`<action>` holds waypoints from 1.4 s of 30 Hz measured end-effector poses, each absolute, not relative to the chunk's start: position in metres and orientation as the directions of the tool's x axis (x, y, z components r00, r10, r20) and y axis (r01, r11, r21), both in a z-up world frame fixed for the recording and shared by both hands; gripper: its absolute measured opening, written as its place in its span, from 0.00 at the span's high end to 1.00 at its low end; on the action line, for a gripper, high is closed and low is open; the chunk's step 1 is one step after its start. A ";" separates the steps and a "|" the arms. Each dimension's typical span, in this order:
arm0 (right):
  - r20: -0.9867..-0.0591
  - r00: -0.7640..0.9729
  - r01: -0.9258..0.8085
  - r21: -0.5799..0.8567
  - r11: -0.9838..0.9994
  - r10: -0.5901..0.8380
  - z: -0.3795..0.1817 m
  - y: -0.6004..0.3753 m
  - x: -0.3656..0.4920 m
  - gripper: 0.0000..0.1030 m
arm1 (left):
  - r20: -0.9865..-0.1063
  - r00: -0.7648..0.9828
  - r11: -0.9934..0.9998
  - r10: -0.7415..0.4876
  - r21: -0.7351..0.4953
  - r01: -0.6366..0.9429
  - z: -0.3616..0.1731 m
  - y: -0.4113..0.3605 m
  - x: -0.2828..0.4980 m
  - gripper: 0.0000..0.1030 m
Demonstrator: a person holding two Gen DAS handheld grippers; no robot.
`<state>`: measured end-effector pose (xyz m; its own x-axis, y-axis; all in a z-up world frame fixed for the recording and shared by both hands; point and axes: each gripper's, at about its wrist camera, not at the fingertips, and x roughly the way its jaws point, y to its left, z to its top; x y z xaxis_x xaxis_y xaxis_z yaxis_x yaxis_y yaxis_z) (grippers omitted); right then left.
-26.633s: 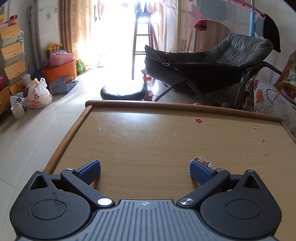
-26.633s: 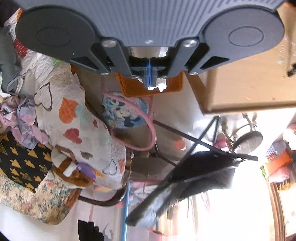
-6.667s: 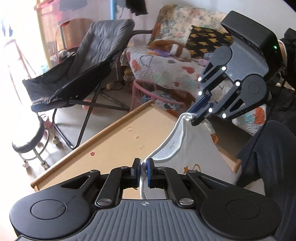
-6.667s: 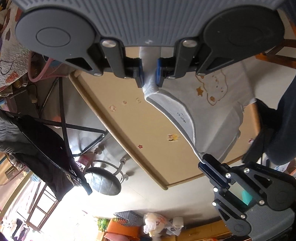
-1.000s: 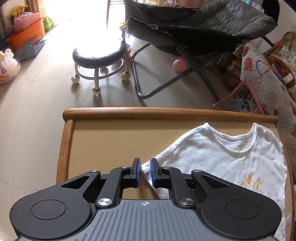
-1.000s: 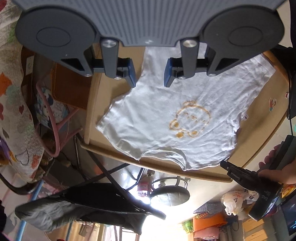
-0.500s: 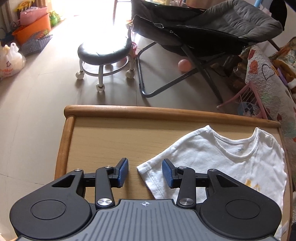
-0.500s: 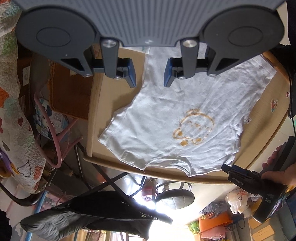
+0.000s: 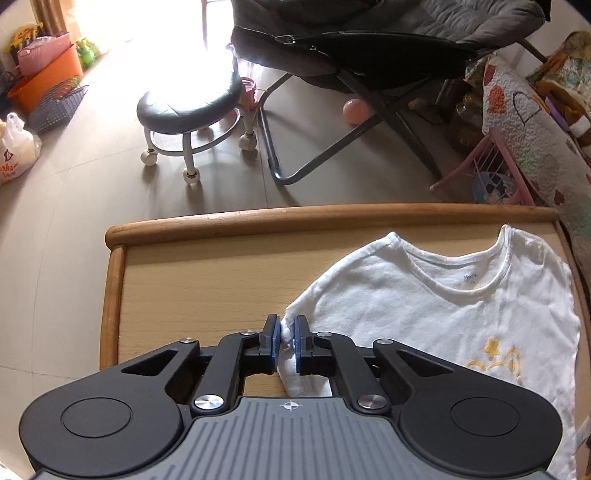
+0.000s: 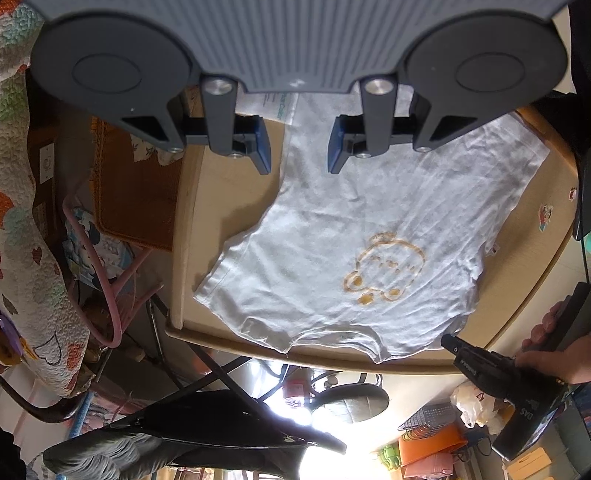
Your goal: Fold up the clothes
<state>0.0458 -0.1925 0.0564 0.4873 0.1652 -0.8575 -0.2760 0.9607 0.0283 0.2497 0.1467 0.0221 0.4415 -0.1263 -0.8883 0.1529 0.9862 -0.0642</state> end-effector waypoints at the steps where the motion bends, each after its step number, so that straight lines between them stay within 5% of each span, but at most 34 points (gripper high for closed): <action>1: -0.857 0.488 -0.276 0.029 0.961 0.165 0.057 -0.193 0.045 0.68 | -0.886 0.445 0.986 -0.132 -0.072 0.150 0.023 0.147 0.248 0.93; 17: -0.865 0.477 -0.320 -0.004 0.947 0.157 0.051 -0.186 0.032 0.68 | -0.835 0.464 0.955 -0.295 -0.238 0.179 0.049 0.100 0.240 0.93; 42: -0.873 0.455 -0.318 0.022 0.948 0.173 0.044 -0.188 0.021 0.68 | -0.853 0.407 0.945 -0.326 -0.279 0.170 0.013 0.040 0.244 0.84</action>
<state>0.0207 -0.1876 0.0435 0.4551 0.1733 -0.8734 -0.3182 0.9478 0.0223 0.2439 0.0400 0.0133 0.4071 -0.3257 -0.8533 0.1703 0.9450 -0.2794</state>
